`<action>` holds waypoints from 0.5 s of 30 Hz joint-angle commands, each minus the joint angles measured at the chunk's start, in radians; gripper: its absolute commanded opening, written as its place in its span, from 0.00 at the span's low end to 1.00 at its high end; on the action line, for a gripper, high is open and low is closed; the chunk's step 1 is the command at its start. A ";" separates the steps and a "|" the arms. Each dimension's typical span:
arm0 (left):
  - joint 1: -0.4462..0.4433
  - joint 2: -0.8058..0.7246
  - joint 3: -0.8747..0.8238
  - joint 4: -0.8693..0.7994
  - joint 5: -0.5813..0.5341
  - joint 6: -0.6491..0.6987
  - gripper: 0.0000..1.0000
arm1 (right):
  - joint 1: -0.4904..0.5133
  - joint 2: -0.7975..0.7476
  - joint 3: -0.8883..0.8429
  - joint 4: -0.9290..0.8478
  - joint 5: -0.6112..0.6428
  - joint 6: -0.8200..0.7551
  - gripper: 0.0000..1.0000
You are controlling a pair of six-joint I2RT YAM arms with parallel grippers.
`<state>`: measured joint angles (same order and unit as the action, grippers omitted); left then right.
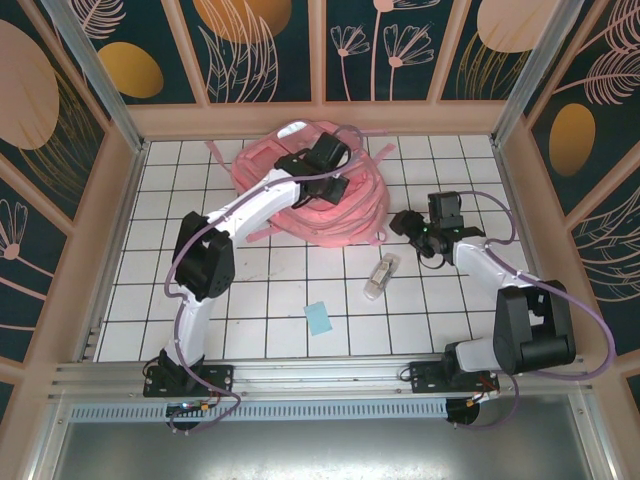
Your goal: Pack the student bag
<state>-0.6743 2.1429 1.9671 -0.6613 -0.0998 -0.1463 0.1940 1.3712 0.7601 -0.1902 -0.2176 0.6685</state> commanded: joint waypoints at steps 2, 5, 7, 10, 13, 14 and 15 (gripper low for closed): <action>0.081 -0.100 -0.045 0.100 0.065 -0.100 0.00 | 0.057 0.003 -0.005 -0.054 0.040 0.018 0.73; 0.132 -0.182 -0.169 0.247 0.200 -0.175 0.00 | 0.144 0.009 -0.001 -0.155 0.148 0.041 0.76; 0.152 -0.219 -0.226 0.321 0.274 -0.211 0.00 | 0.208 0.019 0.002 -0.208 0.216 0.072 0.76; 0.171 -0.242 -0.255 0.372 0.354 -0.246 0.00 | 0.298 0.051 0.019 -0.274 0.298 0.131 0.93; 0.196 -0.250 -0.278 0.417 0.426 -0.283 0.00 | 0.384 0.093 0.055 -0.329 0.387 0.191 0.94; 0.204 -0.251 -0.285 0.431 0.449 -0.297 0.00 | 0.407 0.110 0.065 -0.333 0.407 0.205 0.94; 0.211 -0.254 -0.293 0.446 0.475 -0.309 0.00 | 0.422 0.127 0.071 -0.327 0.411 0.213 0.93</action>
<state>-0.4778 1.9453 1.6852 -0.3687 0.2607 -0.3752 0.5739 1.4658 0.7864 -0.4442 0.0677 0.8051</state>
